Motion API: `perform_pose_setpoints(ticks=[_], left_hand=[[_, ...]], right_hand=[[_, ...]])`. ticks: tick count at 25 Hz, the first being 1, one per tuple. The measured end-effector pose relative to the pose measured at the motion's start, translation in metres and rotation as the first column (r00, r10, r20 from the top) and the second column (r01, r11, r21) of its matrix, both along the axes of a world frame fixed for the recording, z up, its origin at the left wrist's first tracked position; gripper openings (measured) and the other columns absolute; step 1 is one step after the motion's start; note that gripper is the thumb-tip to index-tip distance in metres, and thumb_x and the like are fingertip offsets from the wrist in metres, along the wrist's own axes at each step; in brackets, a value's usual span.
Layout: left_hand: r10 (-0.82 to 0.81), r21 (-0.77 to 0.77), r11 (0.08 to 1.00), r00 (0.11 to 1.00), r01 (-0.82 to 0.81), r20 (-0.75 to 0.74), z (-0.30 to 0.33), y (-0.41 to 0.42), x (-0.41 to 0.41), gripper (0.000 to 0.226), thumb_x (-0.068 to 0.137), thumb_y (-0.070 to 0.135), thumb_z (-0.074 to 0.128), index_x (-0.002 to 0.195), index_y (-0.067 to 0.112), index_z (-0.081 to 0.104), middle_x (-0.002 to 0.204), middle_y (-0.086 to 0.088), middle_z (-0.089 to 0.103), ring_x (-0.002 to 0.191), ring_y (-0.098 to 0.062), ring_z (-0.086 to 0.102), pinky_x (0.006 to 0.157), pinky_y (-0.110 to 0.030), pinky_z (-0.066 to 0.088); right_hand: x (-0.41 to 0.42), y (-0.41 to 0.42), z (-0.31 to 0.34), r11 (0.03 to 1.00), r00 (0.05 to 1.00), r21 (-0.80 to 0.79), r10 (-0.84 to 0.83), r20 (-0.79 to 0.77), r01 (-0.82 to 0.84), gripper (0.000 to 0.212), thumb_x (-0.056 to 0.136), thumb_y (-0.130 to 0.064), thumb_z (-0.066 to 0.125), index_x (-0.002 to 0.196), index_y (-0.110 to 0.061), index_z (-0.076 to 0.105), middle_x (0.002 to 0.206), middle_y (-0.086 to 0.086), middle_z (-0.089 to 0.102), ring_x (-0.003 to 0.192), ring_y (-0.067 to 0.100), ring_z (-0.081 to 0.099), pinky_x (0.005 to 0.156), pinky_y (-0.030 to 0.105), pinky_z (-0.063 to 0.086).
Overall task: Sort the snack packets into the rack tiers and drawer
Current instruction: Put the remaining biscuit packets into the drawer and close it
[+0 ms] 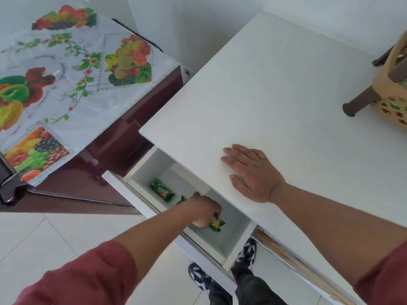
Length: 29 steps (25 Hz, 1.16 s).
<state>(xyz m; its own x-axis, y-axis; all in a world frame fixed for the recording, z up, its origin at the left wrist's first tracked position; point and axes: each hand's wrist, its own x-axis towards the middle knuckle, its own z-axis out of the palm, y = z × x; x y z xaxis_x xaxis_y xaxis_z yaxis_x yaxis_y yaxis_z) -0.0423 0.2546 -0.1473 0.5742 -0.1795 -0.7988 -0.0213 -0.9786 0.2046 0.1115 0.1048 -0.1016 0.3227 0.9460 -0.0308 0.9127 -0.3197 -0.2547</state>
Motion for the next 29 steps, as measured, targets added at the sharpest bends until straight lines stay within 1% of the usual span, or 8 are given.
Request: perform_pose_setpoints(ticks=[3, 7, 11, 16, 20, 22, 25, 29], left_hand=[[-0.177, 0.103, 0.979, 0.984, 0.176, -0.006, -0.042, -0.028, 0.008, 0.038, 0.092, 0.01, 0.059, 0.128, 0.019, 0.058, 0.112, -0.006, 0.061, 0.103, -0.03, 0.057, 0.083, -0.041, 0.035], [-0.207, 0.113, 0.973, 0.978, 0.202, 0.03, -0.076, -0.041, 0.003, 0.034, 0.094, 0.013, 0.059, 0.128, 0.019, 0.062, 0.116, -0.008, 0.062, 0.109, -0.032, 0.058, 0.081, -0.041, 0.034], [-0.201, 0.093, 0.973, 0.975, 0.21, -0.097, -0.086, -0.042, -0.004, 0.034, 0.096, 0.016, 0.06, 0.13, 0.019, 0.061, 0.127, -0.007, 0.061, 0.118, -0.033, 0.056, 0.093, -0.044, 0.04], [-0.189, 0.157, 0.96, 0.949, 0.233, -0.253, -0.071, -0.032, -0.002, 0.05, 0.096, 0.017, 0.05, 0.144, 0.032, 0.05, 0.141, -0.014, 0.039, 0.131, -0.042, 0.034, 0.102, -0.065, 0.03], [-0.197, 0.127, 0.962, 0.934, 0.243, -0.298, -0.06, -0.022, -0.003, 0.057, 0.1, 0.018, 0.042, 0.155, 0.033, 0.034, 0.152, -0.014, 0.034, 0.135, -0.037, 0.034, 0.082, -0.042, 0.037], [-0.206, 0.128, 0.959, 0.93, 0.254, -0.306, -0.057, -0.021, -0.002, 0.057, 0.101, 0.019, 0.04, 0.156, 0.032, 0.032, 0.152, -0.017, 0.032, 0.132, -0.038, 0.038, 0.078, -0.04, 0.035], [-0.209, 0.141, 0.953, 0.918, 0.268, -0.337, -0.057, -0.022, -0.003, 0.058, 0.103, 0.025, 0.038, 0.158, 0.036, 0.024, 0.155, -0.019, 0.025, 0.132, -0.043, 0.036, 0.095, -0.048, 0.041], [-0.173, 0.159, 0.956, 0.91, 0.247, -0.376, -0.056, -0.023, -0.005, 0.06, 0.104, 0.033, 0.037, 0.158, 0.046, 0.014, 0.161, -0.015, 0.014, 0.142, -0.054, 0.018, 0.11, -0.065, 0.032]], right_hand=[[-0.001, 0.0, 0.0, 1.0, 1.0, -0.003, -0.006, -0.004, 0.006, 0.056, 0.098, -0.039, 0.038, 0.149, -0.019, 0.048, 0.163, 0.0, 0.037, 0.153, 0.025, 0.027, 0.117, 0.045, 0.028], [0.0, 0.001, 0.0, 1.0, 1.0, 0.015, -0.006, -0.012, 0.007, 0.055, 0.097, -0.038, 0.041, 0.148, -0.019, 0.05, 0.163, 0.0, 0.038, 0.153, 0.025, 0.028, 0.117, 0.044, 0.026], [0.0, 0.0, -0.001, 1.0, 1.0, 0.027, -0.009, -0.017, 0.009, 0.053, 0.097, -0.035, 0.048, 0.147, -0.017, 0.052, 0.161, 0.001, 0.04, 0.152, 0.026, 0.029, 0.117, 0.042, 0.024], [0.0, -0.001, 0.001, 1.0, 1.0, 0.017, -0.004, -0.006, 0.004, 0.054, 0.097, -0.037, 0.044, 0.147, -0.018, 0.051, 0.162, 0.001, 0.04, 0.152, 0.026, 0.029, 0.116, 0.043, 0.025], [0.0, 0.001, 0.002, 1.0, 1.0, 0.008, -0.003, -0.002, 0.003, 0.056, 0.097, -0.039, 0.04, 0.147, -0.017, 0.051, 0.162, 0.001, 0.039, 0.152, 0.026, 0.029, 0.116, 0.044, 0.027], [-0.001, 0.001, 0.003, 1.0, 1.0, 0.008, -0.004, -0.003, 0.004, 0.056, 0.097, -0.039, 0.039, 0.147, -0.017, 0.051, 0.162, 0.001, 0.04, 0.152, 0.026, 0.03, 0.116, 0.045, 0.028], [-0.001, 0.0, 0.003, 1.0, 1.0, 0.014, -0.002, -0.006, 0.002, 0.056, 0.097, -0.039, 0.039, 0.147, -0.017, 0.052, 0.161, 0.002, 0.041, 0.152, 0.027, 0.031, 0.115, 0.045, 0.029], [-0.001, 0.0, 0.003, 1.0, 1.0, 0.011, -0.001, -0.007, 0.002, 0.057, 0.097, -0.04, 0.038, 0.148, -0.017, 0.051, 0.162, 0.002, 0.04, 0.152, 0.026, 0.03, 0.117, 0.045, 0.029]])
